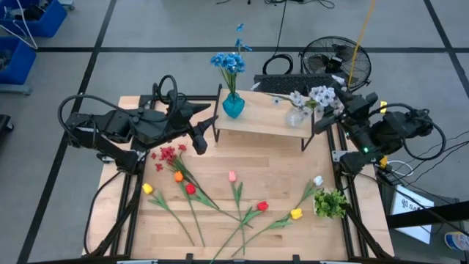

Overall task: Pick and place flowers into a vace then onto a shelf
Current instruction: Put the white flowers into the transparent vase on the shelf

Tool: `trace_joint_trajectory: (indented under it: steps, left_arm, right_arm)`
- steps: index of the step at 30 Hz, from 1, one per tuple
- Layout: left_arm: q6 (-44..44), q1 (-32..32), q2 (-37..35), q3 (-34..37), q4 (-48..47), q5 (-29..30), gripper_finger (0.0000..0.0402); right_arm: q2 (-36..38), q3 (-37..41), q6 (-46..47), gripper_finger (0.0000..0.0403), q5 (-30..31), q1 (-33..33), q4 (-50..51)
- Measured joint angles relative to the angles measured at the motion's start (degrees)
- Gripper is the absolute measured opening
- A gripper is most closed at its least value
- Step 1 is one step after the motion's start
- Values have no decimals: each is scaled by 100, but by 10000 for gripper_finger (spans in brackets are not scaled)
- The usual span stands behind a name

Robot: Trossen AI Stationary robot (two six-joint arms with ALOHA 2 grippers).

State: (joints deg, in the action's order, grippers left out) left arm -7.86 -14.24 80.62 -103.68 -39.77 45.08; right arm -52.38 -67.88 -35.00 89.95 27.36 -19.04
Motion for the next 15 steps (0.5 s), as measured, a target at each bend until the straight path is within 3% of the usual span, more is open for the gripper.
trace_joint_trajectory:
  steps: [15]
  left_arm:
    - [-15, 0, -1, 0, -42, 0, 195]
  right_arm:
    - [-4, 496, -14, 208, 1, 202, -131]
